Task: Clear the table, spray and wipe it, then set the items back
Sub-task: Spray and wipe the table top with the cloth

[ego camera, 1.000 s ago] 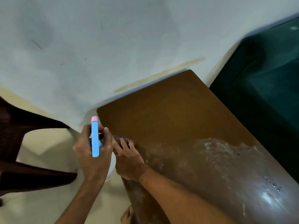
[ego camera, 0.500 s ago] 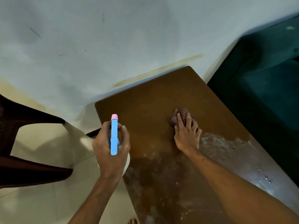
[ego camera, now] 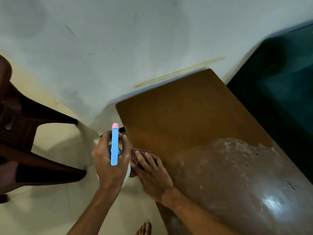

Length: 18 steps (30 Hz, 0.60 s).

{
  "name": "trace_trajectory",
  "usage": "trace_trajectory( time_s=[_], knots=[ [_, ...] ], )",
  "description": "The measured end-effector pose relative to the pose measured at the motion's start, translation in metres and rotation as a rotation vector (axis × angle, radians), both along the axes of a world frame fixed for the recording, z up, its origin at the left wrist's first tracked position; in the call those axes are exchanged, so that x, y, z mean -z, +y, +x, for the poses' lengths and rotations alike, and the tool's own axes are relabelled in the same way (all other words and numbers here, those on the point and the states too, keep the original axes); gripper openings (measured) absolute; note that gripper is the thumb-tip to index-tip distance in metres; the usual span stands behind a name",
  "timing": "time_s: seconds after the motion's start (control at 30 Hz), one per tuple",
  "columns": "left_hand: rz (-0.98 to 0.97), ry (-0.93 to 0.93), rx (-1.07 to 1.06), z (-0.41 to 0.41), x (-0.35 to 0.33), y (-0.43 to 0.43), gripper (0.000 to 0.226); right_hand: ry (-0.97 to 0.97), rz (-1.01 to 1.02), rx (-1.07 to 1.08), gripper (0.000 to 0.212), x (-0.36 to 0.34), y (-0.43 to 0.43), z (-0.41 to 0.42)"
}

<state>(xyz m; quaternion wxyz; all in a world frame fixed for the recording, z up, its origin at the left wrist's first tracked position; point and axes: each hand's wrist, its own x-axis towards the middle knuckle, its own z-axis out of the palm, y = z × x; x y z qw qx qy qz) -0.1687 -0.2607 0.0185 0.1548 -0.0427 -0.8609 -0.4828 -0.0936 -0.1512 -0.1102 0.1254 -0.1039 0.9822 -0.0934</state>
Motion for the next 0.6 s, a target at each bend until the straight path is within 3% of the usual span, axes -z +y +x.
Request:
trace_trajectory(
  time_s=[0.1,0.23,0.3,0.4,0.47,0.6],
  knots=[
    [0.000,0.015,-0.022,-0.002,0.003,-0.014,0.013,0.007,0.011,0.081,0.063,-0.006,0.020,-0.023],
    [0.038,0.026,-0.014,-0.002,0.010,-0.019,0.026,-0.005,0.025,0.423,0.056,-0.020,0.050,-0.080],
    [0.038,0.022,-0.014,-0.003,0.014,-0.017,0.024,-0.014,0.058,0.359,0.057,-0.019,0.053,-0.088],
    [0.032,0.008,-0.001,0.004,0.019,-0.004,0.015,0.011,0.049,-0.022,0.063,-0.013,0.052,-0.063],
    [0.036,-0.035,0.022,0.013,0.021,0.007,0.014,0.005,0.053,-0.144,0.068,-0.008,0.066,-0.043],
    [0.082,-0.228,0.087,0.033,0.033,0.033,0.017,0.079,0.142,0.196,0.057,-0.008,0.124,-0.026]
  ],
)
